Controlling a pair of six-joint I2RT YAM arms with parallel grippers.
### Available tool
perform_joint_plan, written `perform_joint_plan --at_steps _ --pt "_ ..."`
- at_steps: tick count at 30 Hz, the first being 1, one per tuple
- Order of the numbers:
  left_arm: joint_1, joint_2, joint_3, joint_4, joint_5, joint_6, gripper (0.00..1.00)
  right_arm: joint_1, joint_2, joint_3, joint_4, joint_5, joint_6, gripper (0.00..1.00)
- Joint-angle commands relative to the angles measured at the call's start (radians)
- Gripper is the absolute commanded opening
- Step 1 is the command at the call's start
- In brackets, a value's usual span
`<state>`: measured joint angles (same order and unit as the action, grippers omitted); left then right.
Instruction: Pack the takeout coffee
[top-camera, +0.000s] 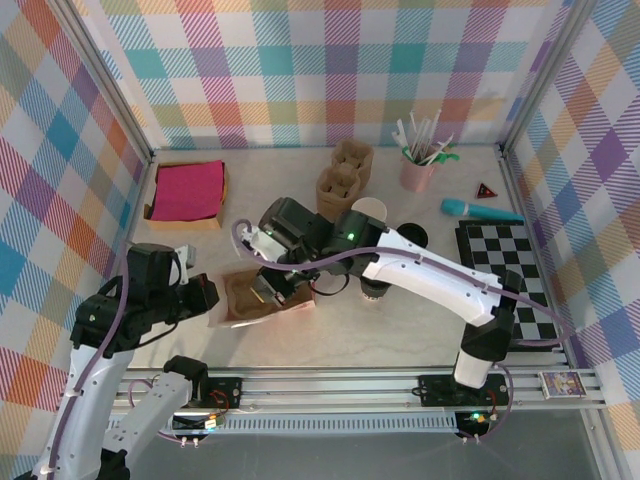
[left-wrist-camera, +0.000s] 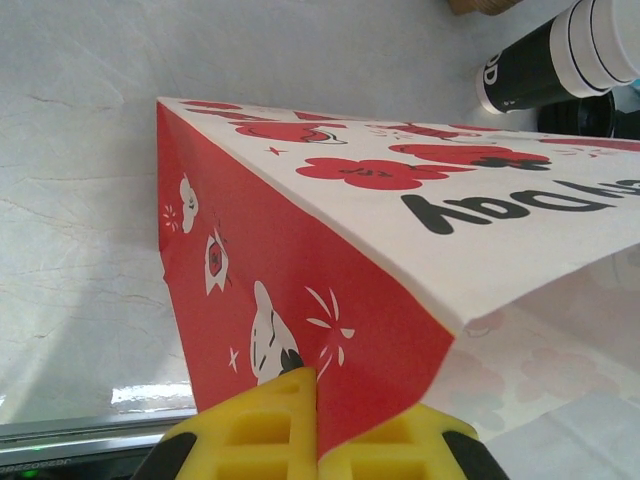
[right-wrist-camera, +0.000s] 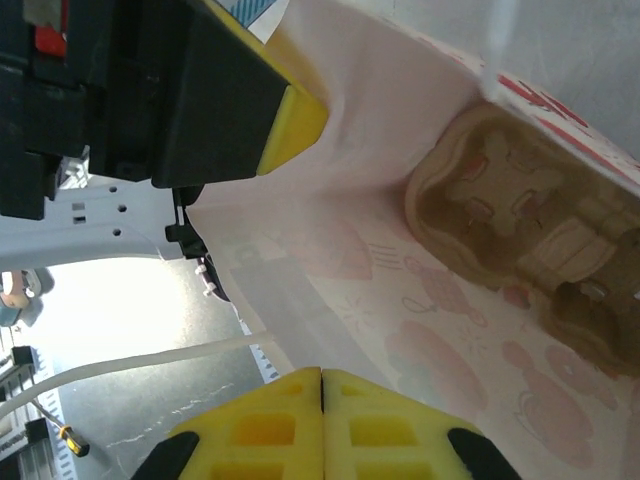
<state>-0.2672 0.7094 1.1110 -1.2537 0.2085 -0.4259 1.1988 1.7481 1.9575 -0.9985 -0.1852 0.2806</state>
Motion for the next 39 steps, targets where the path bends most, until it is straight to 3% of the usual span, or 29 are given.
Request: perform_joint_plan --at_steps 1,17,22,27,32,39 --pt "-0.009 0.013 0.010 -0.050 0.012 0.003 0.00 0.005 0.033 -0.010 0.044 -0.012 -0.066 0.08" --pt "-0.009 0.045 0.014 0.002 0.100 -0.104 0.00 0.005 0.244 -0.007 0.211 0.096 -0.113 0.00" --pt "-0.009 0.100 0.058 -0.047 0.081 -0.103 0.00 0.005 0.149 -0.153 0.335 0.200 -0.112 0.00" --pt "-0.009 0.101 0.055 -0.055 0.065 -0.123 0.00 0.002 0.083 -0.150 0.331 0.259 -0.116 0.00" --pt "-0.009 0.121 0.054 -0.069 0.049 -0.123 0.00 0.002 0.031 -0.172 0.357 0.216 -0.141 0.02" --pt "-0.009 0.164 0.072 -0.060 0.059 -0.116 0.00 -0.013 -0.003 -0.296 0.383 0.121 -0.306 0.03"
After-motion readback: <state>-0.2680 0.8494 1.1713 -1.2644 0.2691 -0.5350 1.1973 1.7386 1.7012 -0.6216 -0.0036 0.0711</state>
